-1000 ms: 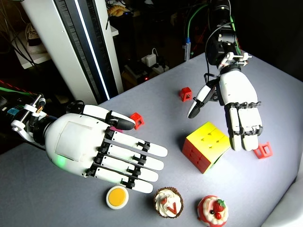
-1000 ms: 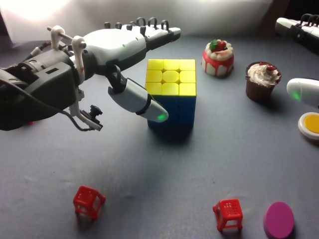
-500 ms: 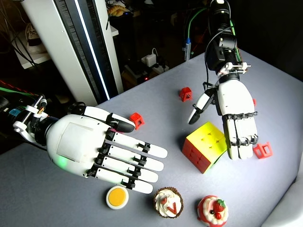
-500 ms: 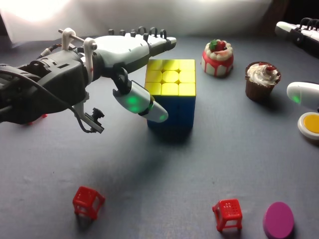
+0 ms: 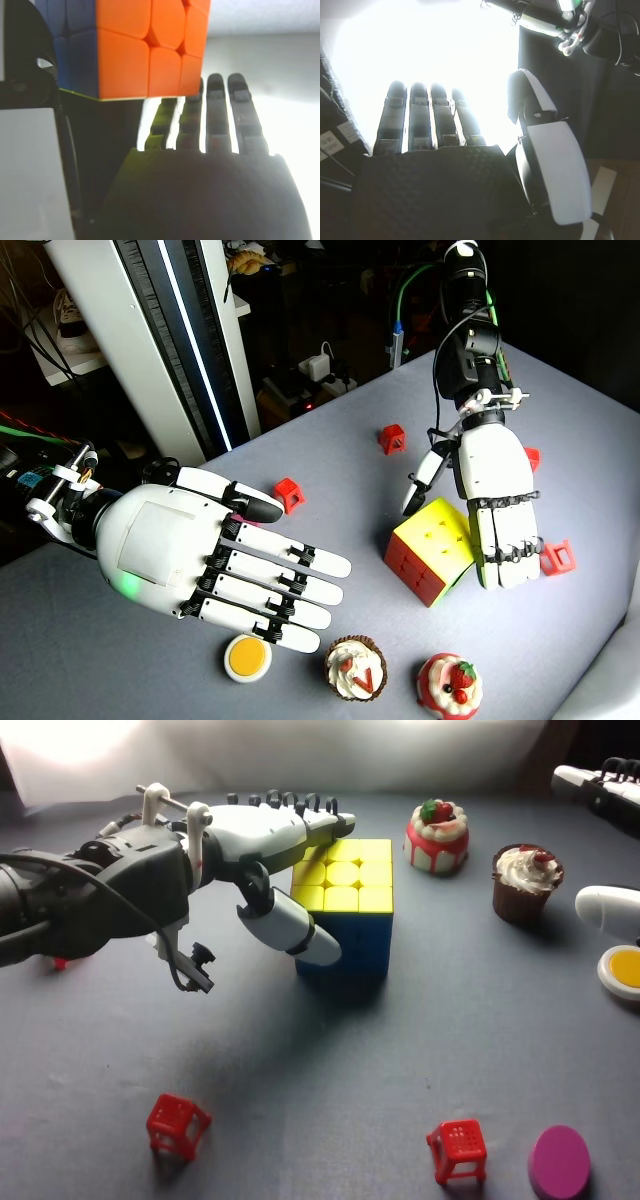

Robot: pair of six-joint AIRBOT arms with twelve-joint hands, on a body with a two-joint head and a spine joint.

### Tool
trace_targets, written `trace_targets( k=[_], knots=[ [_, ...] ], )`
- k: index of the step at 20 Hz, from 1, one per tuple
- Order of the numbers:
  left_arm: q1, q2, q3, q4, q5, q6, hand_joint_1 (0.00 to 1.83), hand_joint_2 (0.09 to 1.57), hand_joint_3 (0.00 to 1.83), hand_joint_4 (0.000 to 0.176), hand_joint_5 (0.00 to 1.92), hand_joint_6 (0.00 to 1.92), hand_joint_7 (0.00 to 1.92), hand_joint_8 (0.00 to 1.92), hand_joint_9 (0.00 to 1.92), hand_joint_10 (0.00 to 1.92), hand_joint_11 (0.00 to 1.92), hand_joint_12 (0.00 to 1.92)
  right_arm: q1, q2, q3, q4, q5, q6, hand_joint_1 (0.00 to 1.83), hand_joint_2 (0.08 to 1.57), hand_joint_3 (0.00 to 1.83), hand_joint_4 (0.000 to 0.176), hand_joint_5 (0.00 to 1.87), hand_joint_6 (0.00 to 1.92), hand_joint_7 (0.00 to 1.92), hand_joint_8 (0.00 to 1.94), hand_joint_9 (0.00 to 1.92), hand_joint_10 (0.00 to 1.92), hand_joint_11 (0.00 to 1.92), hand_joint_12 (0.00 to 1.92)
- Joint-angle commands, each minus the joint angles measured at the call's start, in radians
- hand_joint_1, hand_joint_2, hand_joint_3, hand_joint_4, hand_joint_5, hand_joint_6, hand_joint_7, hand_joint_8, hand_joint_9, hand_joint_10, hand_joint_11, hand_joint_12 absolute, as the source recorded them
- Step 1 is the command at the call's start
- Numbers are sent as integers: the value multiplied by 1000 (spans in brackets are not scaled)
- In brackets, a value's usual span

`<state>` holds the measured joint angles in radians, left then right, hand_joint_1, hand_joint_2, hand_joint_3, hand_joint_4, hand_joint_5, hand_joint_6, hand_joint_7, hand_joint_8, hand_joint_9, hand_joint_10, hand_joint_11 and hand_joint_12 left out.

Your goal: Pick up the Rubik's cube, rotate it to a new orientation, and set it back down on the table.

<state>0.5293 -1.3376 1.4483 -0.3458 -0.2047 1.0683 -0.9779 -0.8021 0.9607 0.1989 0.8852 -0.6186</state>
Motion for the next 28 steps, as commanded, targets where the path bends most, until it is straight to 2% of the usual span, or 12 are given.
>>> trace_targets(
  k=[1, 3, 5, 8, 9, 10, 14, 16, 18, 23, 25, 28],
  knots=[
    [-15, -5, 4, -4, -90, 6, 735, 941, 14, 0, 0, 0, 7, 1, 0, 0, 6, 282, 4, -2, 2, 10, 124, 6, 399, 1346, 0, 0, 0, 0, 0, 0, 0, 0, 0, 0],
    [-14, -5, 4, -7, -90, 7, 750, 962, 3, 0, 188, 49, 237, 111, 44, 486, 0, 1280, 3, -2, 2, 10, 124, 6, 416, 1344, 0, 0, 0, 0, 0, 0, 0, 0, 0, 0],
    [-14, -2, 0, -7, -97, 8, 897, 1016, 16, 0, 400, 100, 564, 249, 341, 931, 171, 1642, 1, -2, 2, 10, 124, 6, 415, 1344, 0, 0, 0, 0, 0, 0, 0, 0, 0, 0],
    [-21, 8, -12, 0, -108, 20, 1023, 1015, 0, 0, 707, 149, 478, 1311, 393, 1699, 454, 1915, 0, -2, 2, 10, 124, 6, 423, 1354, 3, 0, 0, 0, 0, 0, 0, 0, 0, 0],
    [-25, 11, -16, 2, -109, 30, 1048, 1039, 1, 0, 757, 330, 443, 1453, 358, 1816, 436, 1920, 0, -2, 2, 10, 124, 6, 410, 1353, 2, 0, 0, 0, 0, 0, 0, 0, 0, 0],
    [-29, 14, -21, 2, -112, 43, 1102, 1135, 16, 0, 835, 1012, 462, 1611, 413, 1900, 530, 1921, 0, -2, 2, 10, 124, 6, 400, 1356, 3, 0, 0, 0, 0, 0, 0, 0, 0, 0],
    [-32, 22, -31, 4, -125, 52, 1125, 1181, 3, 0, 827, 1265, 902, 1920, 1068, 1921, 1219, 1921, 0, -3, 2, 10, 126, 6, 410, 1360, 4, 0, 0, 0, 0, 0, 0, 0, 0, 0],
    [-32, 33, -43, 11, -144, 52, 1168, 1102, 0, 0, 832, 1893, 932, 1921, 1045, 1921, 1214, 1921, 0, -3, 2, 10, 128, 6, 375, 1359, 3, 0, 0, 0, 0, 0, 0, 0, 0, 0],
    [-33, 45, -59, 36, -166, 40, 1032, 1223, 97, 0, 698, 1504, 858, 1921, 948, 1921, 1101, 1921, 0, -3, 2, 10, 133, 6, 402, 1366, 5, 0, 0, 0, 0, 0, 0, 0, 0, 0],
    [-34, 71, -85, 131, -237, -63, 1144, 1271, 142, 0, 617, 1376, 621, 1899, 899, 1921, 1050, 1921, 0, -2, 3, 8, 144, 6, 397, 1374, 7, 0, 0, 0, 0, 0, 0, 0, 0, 0],
    [-34, 82, -95, 157, -263, -88, 1072, 1267, 45, 0, 672, 1485, 900, 1920, 1044, 1921, 1179, 1921, 0, -2, 4, 5, 151, 6, 409, 1382, 9, 0, 0, 0, 0, 0, 0, 0, 14, 7],
    [-34, 103, -112, 206, -314, -145, 1053, 977, 702, 0, 679, 1678, 1051, 1921, 1169, 1921, 1281, 1921, 1, -2, 9, -20, 170, 6, 444, 1382, 4, 0, 0, 0, 0, 0, 0, 0, 32, 24]
  ],
)
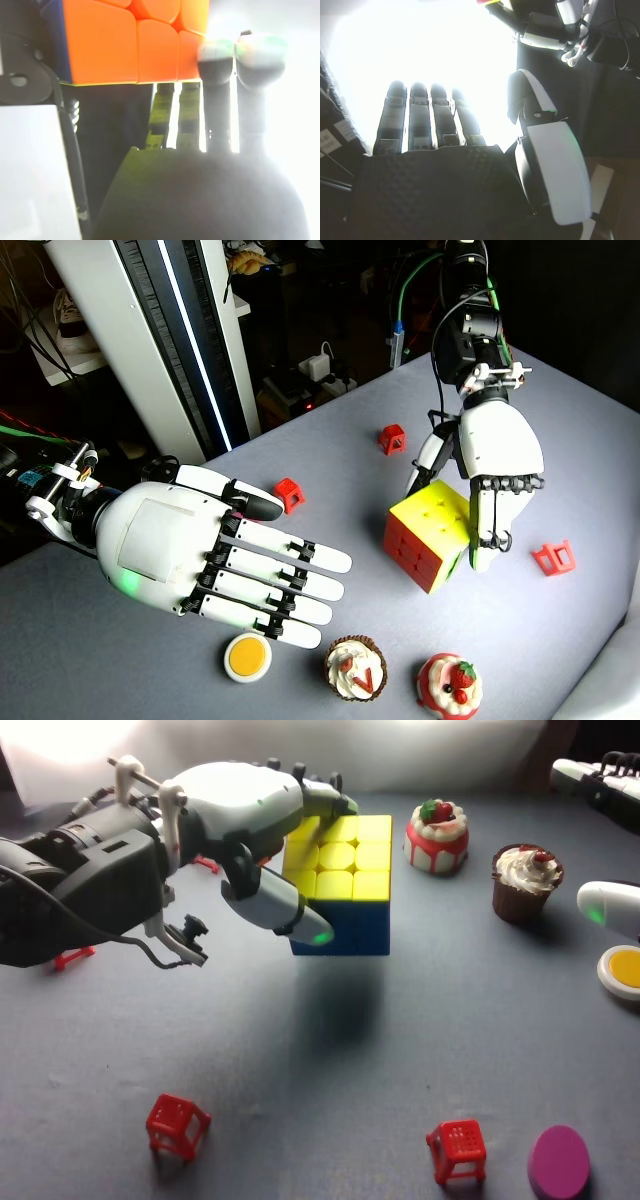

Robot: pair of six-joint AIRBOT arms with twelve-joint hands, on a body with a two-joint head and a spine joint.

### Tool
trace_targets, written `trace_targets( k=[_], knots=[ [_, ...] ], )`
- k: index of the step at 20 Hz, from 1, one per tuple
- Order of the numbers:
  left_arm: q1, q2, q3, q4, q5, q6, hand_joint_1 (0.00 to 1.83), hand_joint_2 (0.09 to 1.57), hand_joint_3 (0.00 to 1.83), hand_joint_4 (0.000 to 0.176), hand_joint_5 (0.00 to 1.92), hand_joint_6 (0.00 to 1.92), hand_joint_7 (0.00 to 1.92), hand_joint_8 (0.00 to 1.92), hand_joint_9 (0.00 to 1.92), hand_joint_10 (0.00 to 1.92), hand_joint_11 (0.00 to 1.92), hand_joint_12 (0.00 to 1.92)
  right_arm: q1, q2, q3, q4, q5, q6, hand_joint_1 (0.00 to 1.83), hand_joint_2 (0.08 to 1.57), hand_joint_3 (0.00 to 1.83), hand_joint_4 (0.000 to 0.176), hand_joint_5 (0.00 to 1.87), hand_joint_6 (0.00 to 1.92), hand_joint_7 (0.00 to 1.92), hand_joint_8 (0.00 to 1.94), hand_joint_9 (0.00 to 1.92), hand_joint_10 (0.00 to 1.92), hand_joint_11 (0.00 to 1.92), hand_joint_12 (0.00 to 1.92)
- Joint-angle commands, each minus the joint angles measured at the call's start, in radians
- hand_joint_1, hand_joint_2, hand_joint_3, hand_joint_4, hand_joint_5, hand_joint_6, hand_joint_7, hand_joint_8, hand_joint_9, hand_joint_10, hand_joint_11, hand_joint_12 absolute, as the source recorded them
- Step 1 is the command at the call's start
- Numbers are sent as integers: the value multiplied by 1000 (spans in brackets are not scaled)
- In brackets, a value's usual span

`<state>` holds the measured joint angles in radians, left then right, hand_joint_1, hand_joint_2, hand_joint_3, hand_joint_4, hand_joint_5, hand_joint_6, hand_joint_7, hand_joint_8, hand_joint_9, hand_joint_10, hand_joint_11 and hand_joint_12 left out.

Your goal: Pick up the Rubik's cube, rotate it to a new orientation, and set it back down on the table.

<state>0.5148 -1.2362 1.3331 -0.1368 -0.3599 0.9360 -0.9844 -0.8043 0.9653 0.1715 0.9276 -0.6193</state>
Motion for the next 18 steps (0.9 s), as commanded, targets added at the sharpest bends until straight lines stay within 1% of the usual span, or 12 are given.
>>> trace_targets(
  k=[1, 3, 4, 5, 6, 7, 8, 11, 12, 14, 15, 18],
  knots=[
    [-22, 8, -5, 11, -173, -21, 1065, 992, 630, 0, 694, 1616, 975, 1921, 1101, 1921, 1217, 1921, 7, 0, 8, -1, 132, 7, 451, 1393, 7, 0, 0, 0, 0, 0, 0, 0, 17, 23],
    [-26, 21, -23, 44, -211, -43, 1068, 914, 791, 0, 716, 1666, 952, 1921, 1044, 1921, 1158, 1921, 8, -3, 17, -22, 140, 7, 468, 1421, 0, 0, 0, 0, 0, 0, 0, 0, 0, 381],
    [-26, 25, -28, 53, -223, -52, 1143, 754, 1171, 0, 787, 1759, 875, 1921, 1092, 1921, 1199, 1921, 9, -5, 20, -28, 143, 7, 406, 1444, 0, 0, 0, 0, 0, 0, 3, 1, 0, 648],
    [-26, 34, -41, 74, -250, -69, 1331, 791, 933, 0, 972, 1889, 1073, 1921, 1205, 1921, 1301, 1921, 10, -11, 29, -43, 150, 7, 362, 1448, 0, 0, 0, 0, 0, 0, 71, 31, 0, 959],
    [-26, 39, -48, 87, -264, -78, 1364, 689, 1257, 0, 1025, 1915, 906, 1921, 1241, 1921, 1344, 1921, 14, -17, 38, -55, 154, 7, 290, 1455, 1, 0, 0, 0, 0, 0, 102, 47, 0, 1088],
    [-26, 42, -52, 94, -274, -84, 1211, 643, 1406, 0, 892, 1881, 949, 1921, 1223, 1921, 1276, 1921, 17, -21, 44, -61, 156, 7, 155, 1452, 1, 0, 0, 0, 14, 5, 105, 49, 0, 1129],
    [-25, 47, -58, 104, -290, -93, 1331, 666, 1337, 0, 967, 1913, 872, 1921, 1189, 1921, 1226, 1921, 25, -29, 54, -72, 159, 7, 109, 1454, 1, 0, 0, 0, 2, 0, 90, 40, 0, 1007],
    [-25, 59, -70, 128, -319, -112, 1345, 1009, 346, 0, 907, 1921, 1022, 1921, 1110, 1921, 1138, 1921, 37, -56, 95, -98, 163, 7, 0, 1460, 6, 0, 33, 11, 107, 18, 175, 77, 0, 1054],
    [-25, 64, -74, 131, -327, -115, 1100, 983, 639, 0, 723, 1742, 940, 1921, 1045, 1921, 1075, 1921, 39, -65, 108, -104, 164, 7, 0, 1452, 1, 0, 60, 18, 128, 16, 182, 84, 0, 1008],
    [-25, 71, -82, 145, -351, -126, 1101, 843, 1045, 0, 756, 1802, 745, 1921, 943, 1921, 974, 1921, 41, -86, 136, -111, 171, 7, 0, 1467, 3, 0, 41, 7, 96, 6, 114, 83, 0, 662],
    [-24, 76, -88, 154, -367, -135, 1090, 886, 1000, 34, 712, 1836, 663, 1895, 819, 1921, 829, 1921, 42, -97, 148, -112, 176, 7, 0, 1457, 0, 0, 78, 24, 132, 16, 149, 125, 0, 857],
    [-17, 86, -97, 160, -405, -150, 1071, 954, 883, 34, 645, 1823, 642, 1884, 782, 1921, 814, 1921, 43, -128, 180, -114, 202, 7, 0, 1419, 0, 0, 93, 29, 124, 7, 126, 157, 0, 940]
  ],
)
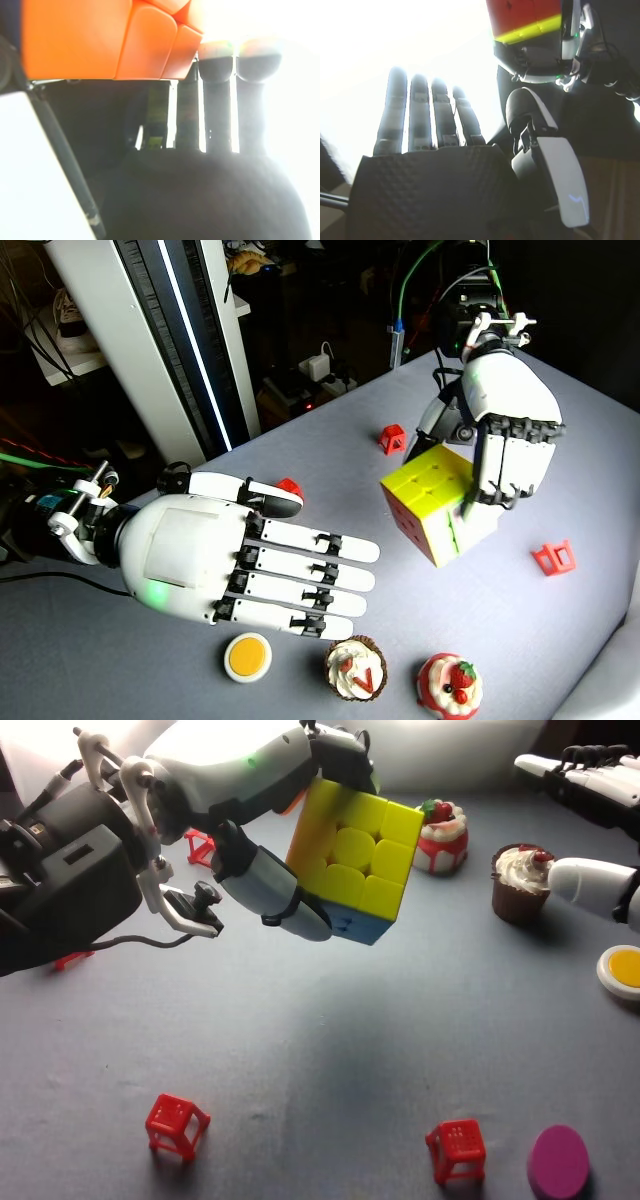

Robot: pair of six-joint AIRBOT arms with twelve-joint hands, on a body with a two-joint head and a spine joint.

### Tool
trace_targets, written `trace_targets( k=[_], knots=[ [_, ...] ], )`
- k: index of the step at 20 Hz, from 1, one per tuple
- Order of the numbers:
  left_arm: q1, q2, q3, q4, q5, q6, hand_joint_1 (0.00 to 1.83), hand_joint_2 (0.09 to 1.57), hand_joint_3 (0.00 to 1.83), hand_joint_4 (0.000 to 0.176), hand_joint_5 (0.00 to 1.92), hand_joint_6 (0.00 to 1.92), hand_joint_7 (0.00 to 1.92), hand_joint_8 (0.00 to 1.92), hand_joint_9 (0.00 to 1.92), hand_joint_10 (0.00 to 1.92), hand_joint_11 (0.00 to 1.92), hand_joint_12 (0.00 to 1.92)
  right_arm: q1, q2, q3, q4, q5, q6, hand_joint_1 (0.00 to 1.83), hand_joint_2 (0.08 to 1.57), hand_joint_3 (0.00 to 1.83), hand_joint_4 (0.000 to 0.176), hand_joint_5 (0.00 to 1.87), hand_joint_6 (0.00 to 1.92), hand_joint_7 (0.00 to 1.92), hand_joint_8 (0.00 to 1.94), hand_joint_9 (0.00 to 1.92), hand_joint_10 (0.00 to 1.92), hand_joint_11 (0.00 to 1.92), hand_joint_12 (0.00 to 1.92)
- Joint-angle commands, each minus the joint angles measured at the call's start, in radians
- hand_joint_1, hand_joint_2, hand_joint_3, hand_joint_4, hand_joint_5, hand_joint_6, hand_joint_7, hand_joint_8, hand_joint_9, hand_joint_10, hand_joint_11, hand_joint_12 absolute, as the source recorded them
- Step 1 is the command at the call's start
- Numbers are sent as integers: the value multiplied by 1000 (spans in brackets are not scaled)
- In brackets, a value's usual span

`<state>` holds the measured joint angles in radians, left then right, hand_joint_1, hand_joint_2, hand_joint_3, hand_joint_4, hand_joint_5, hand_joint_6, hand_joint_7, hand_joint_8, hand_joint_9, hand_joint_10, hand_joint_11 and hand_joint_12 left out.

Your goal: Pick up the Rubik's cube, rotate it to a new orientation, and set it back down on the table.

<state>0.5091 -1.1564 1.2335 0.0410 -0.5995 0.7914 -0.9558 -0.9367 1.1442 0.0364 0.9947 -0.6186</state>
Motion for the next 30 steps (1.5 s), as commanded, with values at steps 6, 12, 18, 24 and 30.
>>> trace_targets(
  k=[6, 12, 18, 24, 30],
  knots=[
    [-8, 28, -20, 4, -230, -25, 1338, 814, 899, 0, 840, 1902, 1055, 1921, 1231, 1921, 1379, 1921, 38, -70, 76, 12, 155, 6, 0, 1381, 1, 0, 17, 9, 21, 5, 0, 116, 0, 147],
    [-13, 44, -36, 25, -278, -33, 1455, 450, 1617, 0, 1056, 1832, 1212, 1821, 1233, 1921, 1574, 1921, 51, -143, 153, 13, 153, 6, 0, 1379, 2, 0, 2, 1, 0, 0, 0, 15, 0, 0],
    [-18, 47, -38, 29, -301, -36, 1402, 611, 1411, 0, 786, 1921, 925, 1920, 1358, 1921, 1487, 1921, 101, -170, 176, -16, 151, 6, 61, 1411, 0, 0, 3, 0, 9, 0, 24, 121, 0, 692],
    [-24, 49, -36, 27, -317, -36, 1302, 1009, 716, 0, 514, 1749, 603, 1720, 694, 1921, 1254, 1921, 135, -187, 181, -57, 152, 6, 31, 1391, 0, 0, 16, 6, 0, 0, 0, 0, 0, 2],
    [-28, 47, -39, 29, -328, -36, 1617, 360, 1637, 0, 1050, 1547, 1058, 1801, 1087, 1850, 1129, 1921, 135, -203, 186, -76, 149, 6, 0, 1382, 0, 0, 0, 0, 0, 0, 0, 0, 0, 0]
  ],
)
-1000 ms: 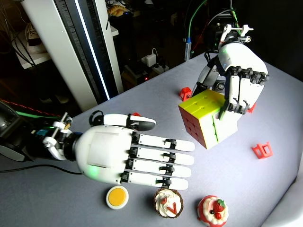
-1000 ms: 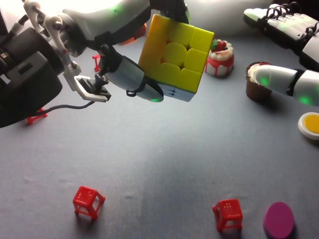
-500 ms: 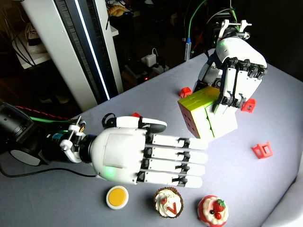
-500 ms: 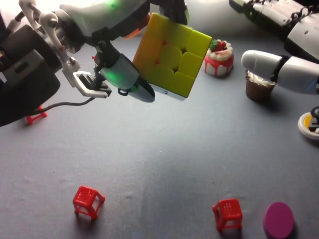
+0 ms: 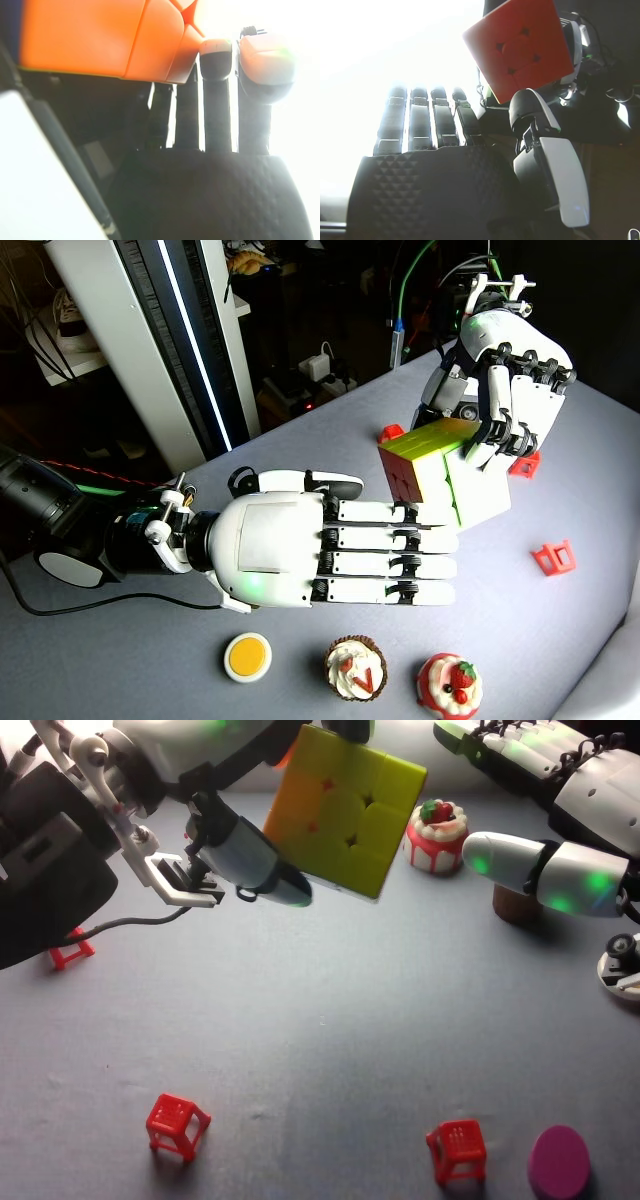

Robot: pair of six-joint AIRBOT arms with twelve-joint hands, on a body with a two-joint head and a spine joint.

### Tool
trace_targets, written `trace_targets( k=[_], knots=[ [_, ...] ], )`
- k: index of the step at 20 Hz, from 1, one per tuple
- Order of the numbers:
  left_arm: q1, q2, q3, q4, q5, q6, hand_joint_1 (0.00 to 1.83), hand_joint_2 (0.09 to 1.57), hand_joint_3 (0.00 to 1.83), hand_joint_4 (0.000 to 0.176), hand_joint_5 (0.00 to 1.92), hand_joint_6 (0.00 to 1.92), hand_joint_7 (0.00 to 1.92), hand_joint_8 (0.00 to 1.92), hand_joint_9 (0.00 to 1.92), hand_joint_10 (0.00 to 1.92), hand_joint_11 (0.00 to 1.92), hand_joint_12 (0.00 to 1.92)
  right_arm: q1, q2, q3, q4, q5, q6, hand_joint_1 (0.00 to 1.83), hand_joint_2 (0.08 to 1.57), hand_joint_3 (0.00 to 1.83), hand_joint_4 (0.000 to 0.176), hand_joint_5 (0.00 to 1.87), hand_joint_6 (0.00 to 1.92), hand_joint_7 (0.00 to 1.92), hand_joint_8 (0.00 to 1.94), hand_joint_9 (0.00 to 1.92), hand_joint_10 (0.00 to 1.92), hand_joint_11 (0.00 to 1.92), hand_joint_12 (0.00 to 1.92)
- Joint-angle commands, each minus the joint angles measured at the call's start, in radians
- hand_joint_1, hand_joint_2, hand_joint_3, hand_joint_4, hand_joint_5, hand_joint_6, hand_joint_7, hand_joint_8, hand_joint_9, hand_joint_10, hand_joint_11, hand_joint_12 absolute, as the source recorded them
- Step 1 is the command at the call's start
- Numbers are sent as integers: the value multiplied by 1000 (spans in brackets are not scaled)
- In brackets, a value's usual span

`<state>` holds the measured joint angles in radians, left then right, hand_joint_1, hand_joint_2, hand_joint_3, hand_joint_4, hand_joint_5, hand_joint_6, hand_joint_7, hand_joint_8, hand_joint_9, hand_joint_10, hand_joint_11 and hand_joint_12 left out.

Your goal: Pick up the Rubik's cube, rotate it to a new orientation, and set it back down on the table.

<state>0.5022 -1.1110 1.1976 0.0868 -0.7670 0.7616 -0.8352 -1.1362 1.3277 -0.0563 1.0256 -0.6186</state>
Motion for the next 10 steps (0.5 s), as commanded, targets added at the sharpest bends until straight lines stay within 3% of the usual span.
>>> trace_targets(
  k=[1, 2, 3, 4, 5, 7, 8, 9, 10],
  knots=[
    [-22, 2, -3, -15, -161, -6, 1627, 347, 1683, 0, 1055, 1599, 1071, 1836, 1108, 1893, 1144, 1921, 14, -6, 4, 15, 115, 6, 0, 1377, 0, 0, 0, 0, 0, 0, 0, 0, 0, 0],
    [-23, 1, -3, -15, -161, -6, 1445, 403, 1739, 0, 987, 1781, 1142, 1864, 1193, 1920, 1464, 1921, 15, -7, 5, 14, 113, 6, 0, 1376, 0, 0, 85, 37, 0, 0, 0, 0, 0, 0],
    [-23, 0, -3, -13, -161, -7, 1611, 318, 1813, 0, 1057, 1893, 1158, 1851, 1222, 1921, 1542, 1921, 16, -10, 7, 11, 111, 6, 0, 1379, 0, 0, 61, 27, 21, 9, 0, 0, 0, 0],
    [-23, -1, -3, -13, -161, -7, 1477, 443, 1683, 0, 1059, 1915, 1079, 1907, 1421, 1921, 1602, 1921, 16, -11, 8, 9, 110, 6, 0, 1379, 0, 0, 64, 28, 87, 34, 48, 21, 9, 4],
    [-24, -2, -3, -13, -161, -7, 1469, 516, 1526, 0, 1036, 1921, 1070, 1920, 1462, 1921, 1594, 1921, 17, -14, 10, 7, 108, 6, 0, 1374, 0, 0, 57, 23, 111, 38, 67, 28, 18, 13],
    [-24, -2, -3, -13, -160, -7, 1445, 498, 1607, 0, 1088, 1921, 1049, 1921, 1492, 1921, 1633, 1921, 17, -19, 13, 2, 104, 6, 0, 1373, 0, 0, 73, 30, 109, 35, 68, 29, 18, 15],
    [-24, -2, -3, -13, -161, -7, 1468, 460, 1668, 0, 1082, 1921, 1063, 1914, 1387, 1921, 1578, 1921, 17, -20, 13, 1, 103, 6, 0, 1377, 3, 0, 140, 163, 195, 7, 123, 65, 0, 620],
    [-24, -2, -3, -13, -161, -7, 1444, 485, 1639, 0, 1109, 1921, 1050, 1920, 1489, 1921, 1639, 1921, 17, -20, 13, 1, 103, 6, 0, 1376, 1, 0, 132, 162, 203, 7, 142, 78, 0, 830],
    [-23, -2, -3, -13, -162, -7, 1439, 500, 1634, 0, 1109, 1921, 1048, 1921, 1554, 1921, 1718, 1921, 17, -20, 13, -1, 103, 6, 0, 1374, 0, 0, 77, 135, 200, 4, 143, 81, 0, 875]
  ],
)
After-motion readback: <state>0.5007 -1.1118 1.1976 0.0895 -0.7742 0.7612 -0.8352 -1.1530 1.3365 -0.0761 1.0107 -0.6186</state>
